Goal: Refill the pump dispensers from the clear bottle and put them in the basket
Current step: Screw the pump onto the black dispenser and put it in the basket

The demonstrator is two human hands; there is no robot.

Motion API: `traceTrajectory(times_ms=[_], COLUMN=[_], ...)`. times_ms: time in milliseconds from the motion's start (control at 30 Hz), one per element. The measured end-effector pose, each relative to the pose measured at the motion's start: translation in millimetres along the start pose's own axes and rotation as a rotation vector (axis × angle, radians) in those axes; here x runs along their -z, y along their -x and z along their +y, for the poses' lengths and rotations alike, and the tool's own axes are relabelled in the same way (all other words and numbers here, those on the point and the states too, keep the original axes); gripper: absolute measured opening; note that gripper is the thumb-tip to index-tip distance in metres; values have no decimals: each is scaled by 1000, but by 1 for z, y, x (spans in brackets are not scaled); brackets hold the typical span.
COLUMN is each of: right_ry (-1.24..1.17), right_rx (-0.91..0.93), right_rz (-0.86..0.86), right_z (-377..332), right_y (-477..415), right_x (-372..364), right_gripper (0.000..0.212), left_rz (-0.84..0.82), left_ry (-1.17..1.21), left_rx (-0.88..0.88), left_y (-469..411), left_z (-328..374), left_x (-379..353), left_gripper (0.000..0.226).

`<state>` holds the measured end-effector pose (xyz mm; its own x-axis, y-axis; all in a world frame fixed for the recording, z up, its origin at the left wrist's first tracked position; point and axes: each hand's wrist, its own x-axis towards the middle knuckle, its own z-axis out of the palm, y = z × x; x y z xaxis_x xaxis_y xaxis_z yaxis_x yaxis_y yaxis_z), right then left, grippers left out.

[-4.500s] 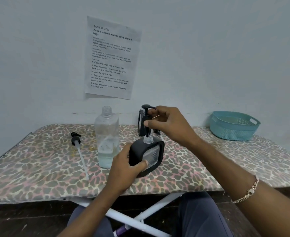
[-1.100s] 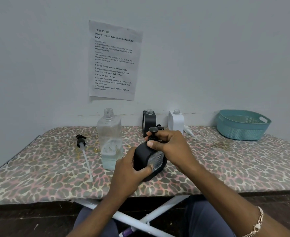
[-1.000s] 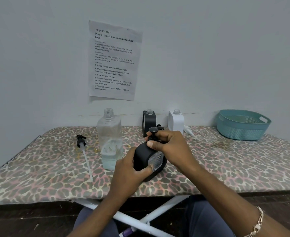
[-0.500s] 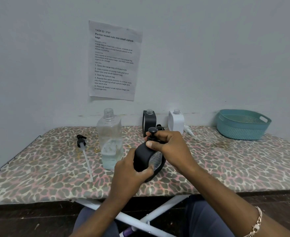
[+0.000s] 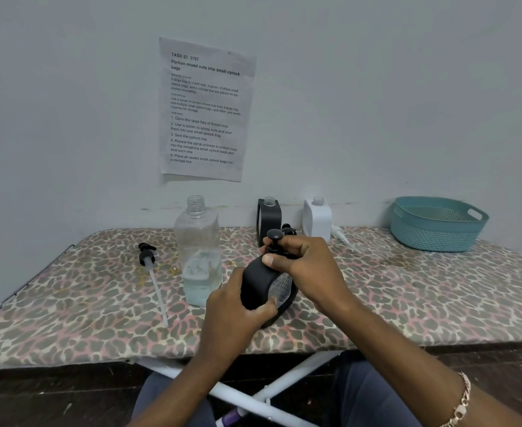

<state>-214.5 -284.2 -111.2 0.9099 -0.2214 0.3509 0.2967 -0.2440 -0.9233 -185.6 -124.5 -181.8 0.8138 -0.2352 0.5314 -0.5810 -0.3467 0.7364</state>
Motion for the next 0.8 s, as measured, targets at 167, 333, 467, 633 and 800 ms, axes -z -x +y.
traceTrajectory(times_ms=[167,333,467,633,800], right_ry=[-2,20,99,274,450], right_rx=[4,31,49,34,-20], right_rz=[22,46,-17,-225,-406], right_z=[0,2,4,-4,-8], right_y=[2,3,-2,-12,-21], right_x=[-2,-5,2,23,40], right_gripper=[21,23,20,37,62], left_rz=[-14,-29,-44,-104,-201], left_ry=[4,33,57,137,238], left_rx=[-2,15,27,56,100], left_y=[0,0,-1,-5,-10], left_z=[-1,-1,-4,-6,-8], left_x=[0,1,1,5,7], left_gripper=[43,42,42,41,41])
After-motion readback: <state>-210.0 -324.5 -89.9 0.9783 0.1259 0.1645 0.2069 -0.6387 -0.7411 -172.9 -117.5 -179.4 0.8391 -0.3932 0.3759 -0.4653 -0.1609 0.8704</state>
